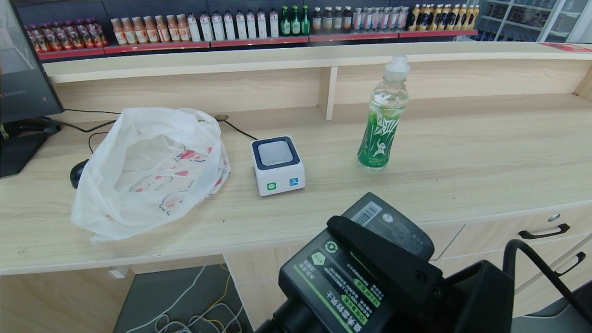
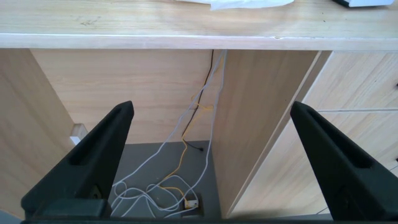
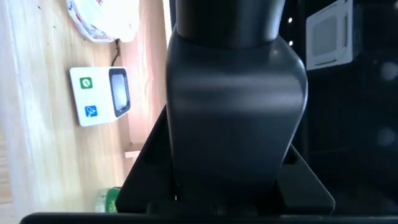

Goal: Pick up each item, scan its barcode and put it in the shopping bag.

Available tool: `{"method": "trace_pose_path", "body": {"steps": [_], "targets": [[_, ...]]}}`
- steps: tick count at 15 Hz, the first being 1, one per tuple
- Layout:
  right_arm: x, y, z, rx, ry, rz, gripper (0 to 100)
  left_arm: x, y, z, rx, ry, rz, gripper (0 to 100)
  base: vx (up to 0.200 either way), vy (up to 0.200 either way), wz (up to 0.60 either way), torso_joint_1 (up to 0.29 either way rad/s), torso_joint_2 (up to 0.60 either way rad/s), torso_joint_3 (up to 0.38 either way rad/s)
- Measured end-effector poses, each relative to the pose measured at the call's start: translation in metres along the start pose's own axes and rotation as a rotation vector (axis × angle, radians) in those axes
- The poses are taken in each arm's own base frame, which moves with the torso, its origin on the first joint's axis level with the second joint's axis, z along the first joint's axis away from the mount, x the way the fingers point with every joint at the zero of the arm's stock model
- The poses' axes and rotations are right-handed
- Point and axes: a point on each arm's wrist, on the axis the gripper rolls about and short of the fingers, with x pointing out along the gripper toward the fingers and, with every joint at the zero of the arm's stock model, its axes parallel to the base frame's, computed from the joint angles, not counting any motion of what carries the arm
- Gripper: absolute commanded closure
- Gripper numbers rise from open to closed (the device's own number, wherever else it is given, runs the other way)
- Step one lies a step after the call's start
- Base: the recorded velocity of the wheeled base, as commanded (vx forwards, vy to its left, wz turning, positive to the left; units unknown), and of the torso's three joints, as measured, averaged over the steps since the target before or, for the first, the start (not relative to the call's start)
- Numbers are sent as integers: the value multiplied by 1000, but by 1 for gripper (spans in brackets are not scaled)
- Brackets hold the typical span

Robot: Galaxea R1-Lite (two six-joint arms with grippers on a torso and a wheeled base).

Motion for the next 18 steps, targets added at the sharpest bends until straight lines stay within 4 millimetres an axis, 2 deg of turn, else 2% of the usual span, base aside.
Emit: {"method": "trace_pose_path", "body": {"steps": [2,18], "targets": [[-2,-6,-1,-70,1,-18,100,0,0,0,0,0,0,0,0,0,0,0,0,0],[-8,-14,-1,-57,-29,-50,100,0,0,0,-1,0,0,0,0,0,0,0,0,0]]}}
